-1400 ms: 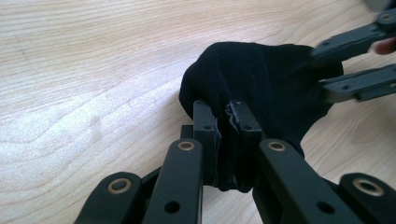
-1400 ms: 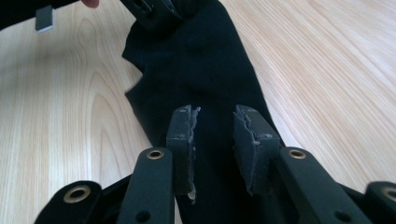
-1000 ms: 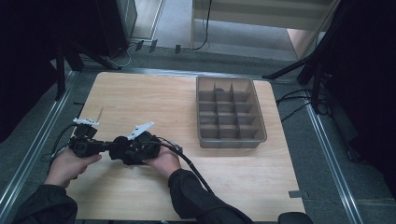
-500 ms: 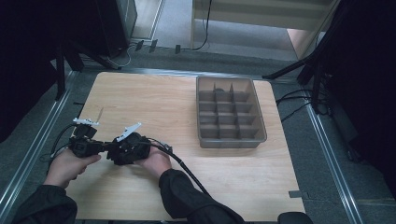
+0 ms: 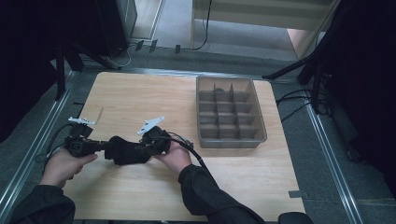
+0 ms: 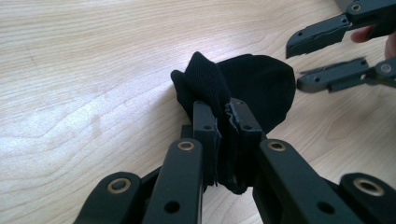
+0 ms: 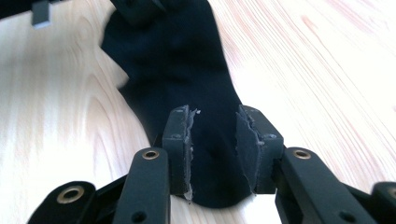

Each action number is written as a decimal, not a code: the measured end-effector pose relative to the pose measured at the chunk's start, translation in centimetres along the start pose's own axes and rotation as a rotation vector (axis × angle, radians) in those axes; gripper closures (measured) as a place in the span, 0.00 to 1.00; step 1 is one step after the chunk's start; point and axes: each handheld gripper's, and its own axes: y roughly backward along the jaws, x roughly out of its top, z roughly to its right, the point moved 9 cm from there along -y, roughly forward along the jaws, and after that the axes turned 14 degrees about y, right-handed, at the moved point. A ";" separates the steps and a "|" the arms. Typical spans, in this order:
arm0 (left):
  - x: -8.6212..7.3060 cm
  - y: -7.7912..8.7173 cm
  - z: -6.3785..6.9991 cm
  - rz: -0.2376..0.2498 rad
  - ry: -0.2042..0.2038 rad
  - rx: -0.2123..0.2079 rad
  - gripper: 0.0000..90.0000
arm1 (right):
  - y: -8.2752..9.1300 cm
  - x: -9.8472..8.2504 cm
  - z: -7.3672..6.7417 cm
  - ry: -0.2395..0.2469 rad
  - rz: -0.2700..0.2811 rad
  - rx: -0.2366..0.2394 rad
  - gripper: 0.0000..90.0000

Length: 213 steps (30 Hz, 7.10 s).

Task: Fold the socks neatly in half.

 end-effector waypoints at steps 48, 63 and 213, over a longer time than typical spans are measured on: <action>-0.4 -3.9 0.8 -0.114 -0.093 0.056 0.92 | -5.2 0.0 -2.1 0.009 -0.007 0.019 0.61; -0.5 -5.0 0.6 -0.127 -0.089 0.064 0.90 | -2.0 -0.8 -1.5 0.024 -0.014 0.001 0.63; -0.1 0.1 -3.2 0.020 -0.030 0.039 0.66 | -2.7 4.3 -1.6 0.079 0.042 0.068 0.71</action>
